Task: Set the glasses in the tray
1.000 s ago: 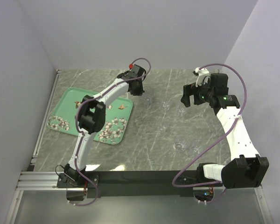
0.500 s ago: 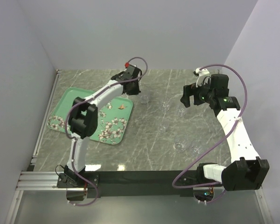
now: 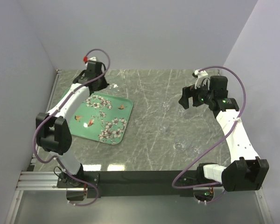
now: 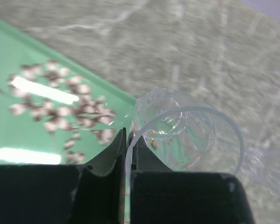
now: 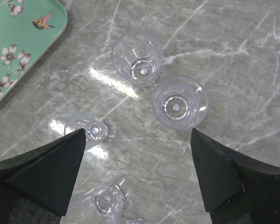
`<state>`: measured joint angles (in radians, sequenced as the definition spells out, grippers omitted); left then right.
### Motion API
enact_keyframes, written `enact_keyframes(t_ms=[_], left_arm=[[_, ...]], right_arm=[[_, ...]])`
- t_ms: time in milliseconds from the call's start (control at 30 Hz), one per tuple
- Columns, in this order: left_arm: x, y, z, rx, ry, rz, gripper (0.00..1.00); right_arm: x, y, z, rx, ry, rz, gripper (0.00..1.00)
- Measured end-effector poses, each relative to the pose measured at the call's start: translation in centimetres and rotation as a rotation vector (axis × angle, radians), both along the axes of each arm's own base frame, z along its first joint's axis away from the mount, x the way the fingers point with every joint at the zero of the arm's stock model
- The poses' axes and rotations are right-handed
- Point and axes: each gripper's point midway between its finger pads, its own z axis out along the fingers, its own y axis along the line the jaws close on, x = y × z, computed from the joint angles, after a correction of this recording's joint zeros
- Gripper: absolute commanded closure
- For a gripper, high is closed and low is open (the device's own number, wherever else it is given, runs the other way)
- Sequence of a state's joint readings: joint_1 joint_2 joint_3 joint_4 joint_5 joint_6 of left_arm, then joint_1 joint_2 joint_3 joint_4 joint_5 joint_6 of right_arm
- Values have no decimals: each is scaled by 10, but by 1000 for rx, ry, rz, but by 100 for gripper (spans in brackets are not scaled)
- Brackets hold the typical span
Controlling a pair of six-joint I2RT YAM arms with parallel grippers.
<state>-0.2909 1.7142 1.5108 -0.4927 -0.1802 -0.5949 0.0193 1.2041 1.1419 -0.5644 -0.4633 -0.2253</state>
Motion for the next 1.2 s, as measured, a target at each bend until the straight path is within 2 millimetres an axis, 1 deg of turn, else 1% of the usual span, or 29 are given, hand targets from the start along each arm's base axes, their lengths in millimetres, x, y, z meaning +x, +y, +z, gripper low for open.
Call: enact_keyframes(t_ms=[200, 333, 433, 567, 700, 833, 1000, 1200], left_arm=[[-10, 77, -16, 33, 43, 181, 100], [-15, 122, -27, 31, 71, 302, 100], [-22, 151, -33, 25, 100, 386, 100], [-28, 182, -38, 23, 123, 477, 100], [-30, 202, -53, 36, 167, 530, 100], [-26, 217, -72, 41, 219, 560, 100], [-20, 229, -91, 47, 275, 583, 100], [-9, 239, -102, 54, 296, 596, 100]], right_arm=[[2, 3, 3, 10, -18, 13, 0], [3, 3, 4, 13, -23, 17, 0], [4, 3, 4, 13, -27, 17, 0], [4, 3, 4, 13, -27, 17, 0], [4, 3, 4, 13, -28, 17, 0], [3, 3, -1, 12, -19, 16, 0], [3, 3, -2, 12, -18, 16, 0], [3, 2, -2, 8, -20, 13, 0]])
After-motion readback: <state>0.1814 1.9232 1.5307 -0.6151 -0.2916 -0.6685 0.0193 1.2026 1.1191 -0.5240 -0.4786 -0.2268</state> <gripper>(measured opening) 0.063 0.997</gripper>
